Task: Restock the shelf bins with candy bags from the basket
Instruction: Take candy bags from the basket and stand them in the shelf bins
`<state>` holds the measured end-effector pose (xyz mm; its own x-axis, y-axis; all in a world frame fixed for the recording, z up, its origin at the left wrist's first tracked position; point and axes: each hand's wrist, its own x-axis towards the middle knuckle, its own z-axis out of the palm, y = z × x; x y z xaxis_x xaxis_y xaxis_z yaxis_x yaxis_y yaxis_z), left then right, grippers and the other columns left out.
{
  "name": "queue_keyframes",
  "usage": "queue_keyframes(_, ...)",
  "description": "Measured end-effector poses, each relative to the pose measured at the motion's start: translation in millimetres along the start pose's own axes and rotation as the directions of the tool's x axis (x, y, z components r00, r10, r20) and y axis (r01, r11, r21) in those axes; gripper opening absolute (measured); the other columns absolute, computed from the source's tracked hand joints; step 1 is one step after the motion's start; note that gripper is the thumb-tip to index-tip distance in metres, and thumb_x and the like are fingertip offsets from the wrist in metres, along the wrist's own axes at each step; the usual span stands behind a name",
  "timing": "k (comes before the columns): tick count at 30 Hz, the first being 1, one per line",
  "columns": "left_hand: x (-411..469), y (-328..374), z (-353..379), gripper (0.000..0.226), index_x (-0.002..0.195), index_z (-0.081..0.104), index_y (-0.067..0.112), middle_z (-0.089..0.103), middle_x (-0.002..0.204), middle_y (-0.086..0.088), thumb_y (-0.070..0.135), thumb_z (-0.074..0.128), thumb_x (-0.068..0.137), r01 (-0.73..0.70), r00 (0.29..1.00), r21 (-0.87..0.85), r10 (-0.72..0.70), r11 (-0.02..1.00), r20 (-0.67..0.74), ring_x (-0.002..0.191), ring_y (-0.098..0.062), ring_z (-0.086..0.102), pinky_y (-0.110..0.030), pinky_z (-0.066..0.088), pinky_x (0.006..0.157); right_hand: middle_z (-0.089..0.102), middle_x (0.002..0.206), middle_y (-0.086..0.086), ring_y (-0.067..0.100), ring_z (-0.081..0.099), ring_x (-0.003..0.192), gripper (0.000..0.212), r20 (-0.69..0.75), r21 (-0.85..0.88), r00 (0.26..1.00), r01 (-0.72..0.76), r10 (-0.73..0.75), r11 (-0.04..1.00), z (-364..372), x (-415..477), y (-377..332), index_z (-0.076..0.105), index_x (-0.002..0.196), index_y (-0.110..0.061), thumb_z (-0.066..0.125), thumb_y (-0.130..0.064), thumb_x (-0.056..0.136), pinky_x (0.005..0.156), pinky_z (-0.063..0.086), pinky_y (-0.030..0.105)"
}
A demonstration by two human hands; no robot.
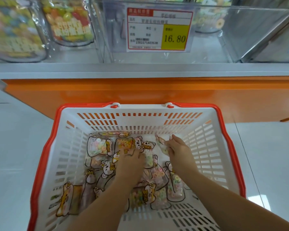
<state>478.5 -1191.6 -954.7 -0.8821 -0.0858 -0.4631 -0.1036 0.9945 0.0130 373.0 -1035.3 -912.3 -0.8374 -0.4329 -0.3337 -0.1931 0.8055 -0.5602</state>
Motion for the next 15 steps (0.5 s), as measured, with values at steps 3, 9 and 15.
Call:
queue_keyframes(3, -2.1, 7.7, -15.2, 0.026, 0.116, 0.063, 0.015, 0.065, 0.113, -0.006, 0.026, 0.050, 0.096, 0.089, 0.995, 0.048, -0.091, 0.995, 0.037, 0.116, -0.028, 0.054, -0.067, 0.003, 0.117, 0.041, 0.155, 0.011, 0.027, 0.040, 0.142, 0.027, 0.022, -0.062, 0.999, 0.051, -0.050, 0.997, 19.0, -4.0, 0.6, 0.072, 0.116, -0.016, 0.051, -0.011, 0.100, 0.113, 0.041, 0.042)
queue_keyframes(9, 18.3, 0.2, 13.4, 0.057, 0.142, 0.046, 0.020, 0.059, 0.133, -0.002, 0.041, 0.056, 0.091, 0.395, 0.892, -0.227, -0.313, 0.890, 0.325, 0.143, -0.031, 0.034, -0.076, -0.007, 0.110, 0.027, 0.160, -0.008, 0.016, 0.027, 0.146, 0.056, 0.307, 0.028, 0.943, 0.126, -0.129, 0.992, 42.8, -14.8, -9.1, 0.033, 0.154, -0.029, 0.051, -0.035, 0.101, 0.119, 0.029, 0.038)
queue_keyframes(15, 25.5, -20.0, 15.9, 0.040, 0.136, 0.048, 0.026, 0.072, 0.103, -0.006, 0.022, 0.040, 0.098, 0.577, 0.815, -0.597, -0.432, 0.557, 0.386, 0.118, -0.029, 0.060, -0.063, 0.017, 0.117, 0.046, 0.149, -0.012, 0.008, 0.056, 0.117, 0.054, 0.219, 0.408, 0.937, -0.341, 0.272, 0.847, 36.1, 6.1, 7.8, 0.028, 0.154, -0.031, 0.044, -0.019, 0.104, 0.073, 0.045, 0.013)
